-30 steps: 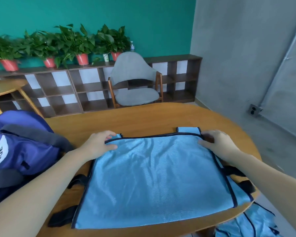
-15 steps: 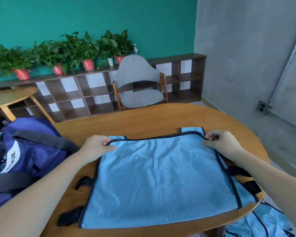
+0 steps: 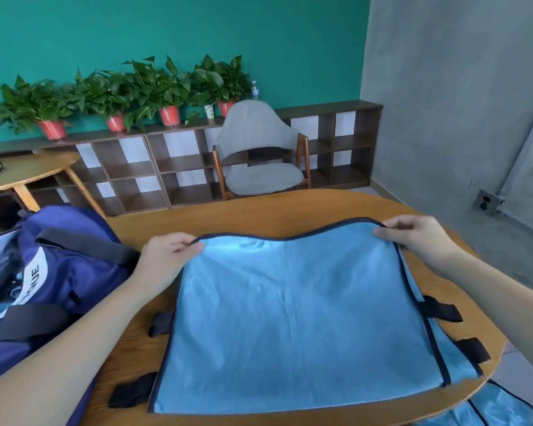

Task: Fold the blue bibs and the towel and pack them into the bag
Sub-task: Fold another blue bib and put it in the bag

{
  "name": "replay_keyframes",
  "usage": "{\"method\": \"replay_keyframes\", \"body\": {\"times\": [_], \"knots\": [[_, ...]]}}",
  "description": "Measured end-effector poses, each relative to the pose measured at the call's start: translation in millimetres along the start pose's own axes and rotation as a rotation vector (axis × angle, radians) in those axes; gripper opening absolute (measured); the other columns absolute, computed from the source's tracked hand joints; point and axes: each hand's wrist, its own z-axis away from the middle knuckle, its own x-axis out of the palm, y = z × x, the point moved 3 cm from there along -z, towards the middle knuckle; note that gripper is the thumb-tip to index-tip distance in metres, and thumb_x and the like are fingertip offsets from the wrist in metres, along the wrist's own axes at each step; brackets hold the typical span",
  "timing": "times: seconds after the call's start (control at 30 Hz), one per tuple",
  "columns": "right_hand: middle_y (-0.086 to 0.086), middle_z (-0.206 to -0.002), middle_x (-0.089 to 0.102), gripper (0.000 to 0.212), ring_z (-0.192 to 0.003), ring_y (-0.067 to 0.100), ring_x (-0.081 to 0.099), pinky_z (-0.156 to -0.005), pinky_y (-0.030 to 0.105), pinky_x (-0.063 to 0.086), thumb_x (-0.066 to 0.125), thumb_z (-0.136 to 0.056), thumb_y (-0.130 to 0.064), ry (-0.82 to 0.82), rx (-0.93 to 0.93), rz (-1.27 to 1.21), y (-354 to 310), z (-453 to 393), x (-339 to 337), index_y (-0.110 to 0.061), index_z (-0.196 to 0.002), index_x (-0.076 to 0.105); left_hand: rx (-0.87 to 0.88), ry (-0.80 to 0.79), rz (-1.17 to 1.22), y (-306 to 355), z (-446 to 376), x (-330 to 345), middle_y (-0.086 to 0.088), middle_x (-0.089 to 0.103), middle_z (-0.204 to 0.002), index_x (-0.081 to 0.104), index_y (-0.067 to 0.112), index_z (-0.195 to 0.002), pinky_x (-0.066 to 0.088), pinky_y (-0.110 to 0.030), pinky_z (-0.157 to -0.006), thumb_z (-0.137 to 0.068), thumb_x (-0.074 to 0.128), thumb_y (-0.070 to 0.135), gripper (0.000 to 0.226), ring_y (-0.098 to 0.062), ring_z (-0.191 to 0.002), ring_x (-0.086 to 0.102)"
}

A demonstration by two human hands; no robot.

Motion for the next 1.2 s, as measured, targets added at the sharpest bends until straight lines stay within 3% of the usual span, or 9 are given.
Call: {"method": "replay_keyframes", "body": {"times": [0.17, 0.27, 0.33, 0.47, 0.6, 0.77, 0.9, 1.03, 1.2], "knots": [[0.006, -0.086, 0.076, 0.018, -0.070, 0.014, 0.068, -0.064, 0.028, 0.052, 0.081, -0.085, -0.020, 0.034, 0.069, 0.057, 1.1, -22.8, 6.5, -0.005, -0.093, 0.074, -0.067, 0.085, 0.049, 1.8, -18.9, -0.6, 0.003, 0.078, -0.090, 0.077, 0.023, -0.096, 0.060, -0.037, -0.080, -0.090, 0.077, 0.029, 0.009, -0.017, -0.088, 0.074], [0.006, -0.094, 0.074, 0.030, -0.085, 0.021, 0.069, -0.073, 0.032, 0.054, 0.081, -0.084, -0.032, -0.009, 0.145, 0.244, 32.0, -28.4, 17.0, -0.010, -0.102, 0.071, -0.191, -0.070, -0.126, -16.2, -20.2, 12.2, 0.002, 0.072, -0.096, 0.065, 0.030, -0.113, 0.052, -0.025, -0.063, -0.086, 0.081, 0.032, 0.032, -0.017, -0.093, 0.069], [0.002, -0.094, 0.073, 0.028, -0.089, 0.020, 0.065, -0.069, 0.029, 0.048, 0.078, -0.086, -0.037, 0.009, 0.114, 0.329, 40.6, -26.0, 19.8, -0.015, -0.102, 0.070, -0.187, -0.114, -0.210, -25.7, -15.0, 17.7, 0.002, 0.070, -0.097, 0.064, 0.029, -0.122, 0.048, -0.020, -0.069, -0.086, 0.080, 0.025, 0.040, -0.019, -0.098, 0.067], [0.000, -0.094, 0.073, 0.023, -0.089, 0.018, 0.066, -0.070, 0.029, 0.046, 0.076, -0.088, -0.035, 0.037, 0.074, 0.291, 35.9, -21.7, 20.6, -0.017, -0.101, 0.069, -0.085, -0.011, -0.256, -26.9, -6.2, 15.2, 0.010, 0.069, -0.093, 0.066, 0.029, -0.124, 0.050, -0.036, -0.095, -0.090, 0.076, 0.022, 0.037, -0.019, -0.103, 0.067], [-0.001, -0.093, 0.072, 0.018, -0.083, 0.016, 0.067, -0.071, 0.030, 0.049, 0.076, -0.089, -0.034, 0.100, 0.048, 0.199, 34.5, -17.9, 18.3, -0.021, -0.098, 0.068, 0.003, 0.132, -0.162, -15.8, -6.4, 12.3, 0.009, 0.072, -0.097, 0.067, 0.033, -0.119, 0.052, -0.036, -0.095, -0.091, 0.075, 0.020, 0.032, -0.017, -0.098, 0.068], [0.004, -0.125, 0.064, 0.046, -0.115, 0.024, 0.059, -0.093, 0.034, 0.046, 0.067, -0.094, -0.039, 0.151, -0.005, 0.471, 27.6, -14.6, 21.6, -0.015, -0.133, 0.060, -0.069, -0.001, -0.277, -8.0, -10.0, 19.0, -0.002, 0.062, -0.130, 0.055, 0.020, -0.143, 0.044, -0.027, -0.097, -0.092, 0.074, 0.026, 0.055, -0.020, -0.116, 0.061], [-0.003, -0.146, 0.051, 0.051, -0.138, 0.018, 0.042, -0.114, 0.038, 0.037, 0.056, -0.098, -0.049, -0.103, -0.288, 0.843, 2.7, 14.8, 45.2, -0.024, -0.143, 0.051, 0.075, -0.127, -0.466, 15.5, 27.3, 40.7, -0.002, 0.060, -0.136, 0.057, 0.022, -0.139, 0.038, -0.031, -0.110, -0.092, 0.072, 0.030, 0.049, -0.020, -0.129, 0.055], [-0.013, -0.160, 0.031, 0.073, -0.147, 0.009, 0.029, -0.121, 0.032, 0.025, 0.038, -0.093, -0.075, -0.433, -0.347, 0.990, 10.1, 49.7, 68.4, -0.035, -0.153, 0.035, 0.072, -0.272, -0.666, 29.7, 99.9, 67.4, 0.007, 0.038, -0.156, 0.042, 0.033, -0.148, 0.026, -0.038, -0.119, -0.100, 0.054, 0.046, 0.051, -0.015, -0.147, 0.030], [-0.013, -0.168, 0.007, 0.081, -0.155, 0.012, 0.003, -0.126, 0.038, 0.005, 0.016, -0.090, -0.084, -0.441, -0.267, 1.089, 26.9, 67.5, 69.0, -0.043, -0.159, 0.010, -0.074, -0.378, -0.842, 31.0, 161.1, 73.2, 0.000, -0.002, -0.170, 0.009, 0.044, -0.159, 0.000, -0.044, -0.125, -0.088, 0.003, 0.077, 0.077, -0.025, -0.156, -0.007]]}}
